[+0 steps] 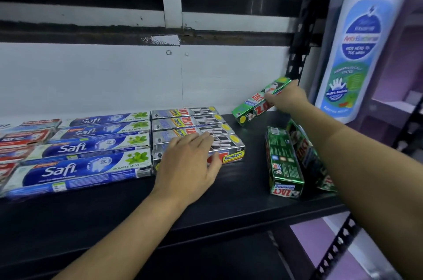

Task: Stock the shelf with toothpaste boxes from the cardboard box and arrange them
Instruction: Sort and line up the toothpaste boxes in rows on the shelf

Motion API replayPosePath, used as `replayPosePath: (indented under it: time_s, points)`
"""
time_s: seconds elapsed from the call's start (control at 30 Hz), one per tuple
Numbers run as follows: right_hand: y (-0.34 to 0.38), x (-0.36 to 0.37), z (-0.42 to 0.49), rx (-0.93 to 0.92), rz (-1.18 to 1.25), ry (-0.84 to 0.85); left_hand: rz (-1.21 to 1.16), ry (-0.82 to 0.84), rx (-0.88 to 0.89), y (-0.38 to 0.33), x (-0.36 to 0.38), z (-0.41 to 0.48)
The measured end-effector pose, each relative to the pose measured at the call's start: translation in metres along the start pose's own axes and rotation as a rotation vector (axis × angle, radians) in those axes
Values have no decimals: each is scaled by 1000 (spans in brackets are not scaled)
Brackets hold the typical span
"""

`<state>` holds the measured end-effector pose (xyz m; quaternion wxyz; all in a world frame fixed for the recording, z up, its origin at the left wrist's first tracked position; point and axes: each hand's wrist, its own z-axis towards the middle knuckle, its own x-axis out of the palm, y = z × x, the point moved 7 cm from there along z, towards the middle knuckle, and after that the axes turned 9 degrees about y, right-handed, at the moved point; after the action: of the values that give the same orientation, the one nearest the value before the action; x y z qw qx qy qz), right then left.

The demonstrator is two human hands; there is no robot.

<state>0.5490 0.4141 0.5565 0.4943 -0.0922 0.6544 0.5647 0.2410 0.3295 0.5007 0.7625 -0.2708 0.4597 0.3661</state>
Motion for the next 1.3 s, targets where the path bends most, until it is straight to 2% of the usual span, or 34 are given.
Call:
replayPosePath:
  time_s: [0.1, 0.17, 0.27, 0.47, 0.57, 0.8, 1.3]
  points:
    - [-4, 10, -2, 15, -303, 105, 0, 0, 6, -1, 0, 0]
    - [-2, 14, -6, -23, -427, 116, 0, 2, 6, 0, 0, 0]
    - [3, 21, -10, -112, -419, 128, 2, 2, 6, 0, 0, 0]
    - [28, 44, -21, -317, -426, 284, 1, -10, 6, -1, 0, 1]
    - [38, 65, -27, -395, -519, 362, -6, -17, 8, 0, 0, 0]
    - [54, 84, -16, -427, -786, 305, -16, -7, 9, 0, 1, 1]
    - [57, 93, -6, -440, -779, 277, -22, -9, 10, 0, 2, 2]
